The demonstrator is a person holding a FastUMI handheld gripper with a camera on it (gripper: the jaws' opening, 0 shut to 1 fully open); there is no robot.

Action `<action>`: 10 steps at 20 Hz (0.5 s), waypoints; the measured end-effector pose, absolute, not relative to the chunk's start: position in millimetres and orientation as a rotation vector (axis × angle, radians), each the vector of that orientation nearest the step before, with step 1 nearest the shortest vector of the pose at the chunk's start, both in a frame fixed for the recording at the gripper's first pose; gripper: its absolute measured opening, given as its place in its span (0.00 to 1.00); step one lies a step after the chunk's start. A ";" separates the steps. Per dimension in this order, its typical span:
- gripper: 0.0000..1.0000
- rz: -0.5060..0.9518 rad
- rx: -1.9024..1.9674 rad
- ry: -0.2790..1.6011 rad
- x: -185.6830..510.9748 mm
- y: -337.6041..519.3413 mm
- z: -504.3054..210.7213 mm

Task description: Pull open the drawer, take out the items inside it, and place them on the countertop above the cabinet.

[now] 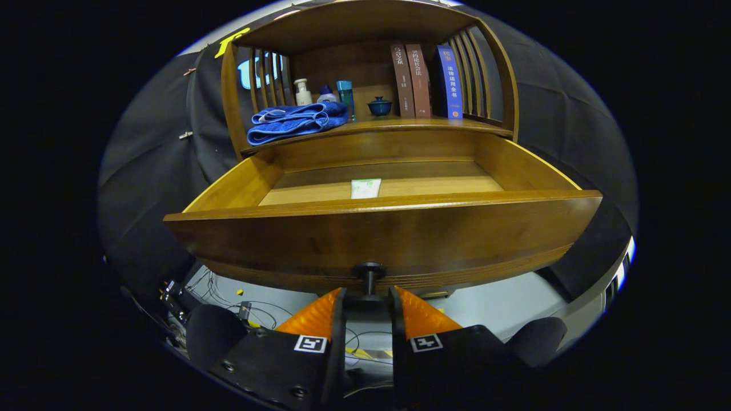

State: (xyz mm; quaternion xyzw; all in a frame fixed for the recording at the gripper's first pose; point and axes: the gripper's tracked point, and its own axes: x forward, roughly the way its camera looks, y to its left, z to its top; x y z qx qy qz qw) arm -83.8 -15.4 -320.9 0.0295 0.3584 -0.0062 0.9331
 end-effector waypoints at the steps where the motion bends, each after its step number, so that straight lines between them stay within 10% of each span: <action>1: 0.38 -0.012 0.061 0.734 -84.9 -14.9 -320.8; 6: 0.47 -0.013 0.058 0.780 -91.0 -16.9 -322.2; 10: 0.93 -0.060 0.075 0.776 -103.5 -19.3 -290.1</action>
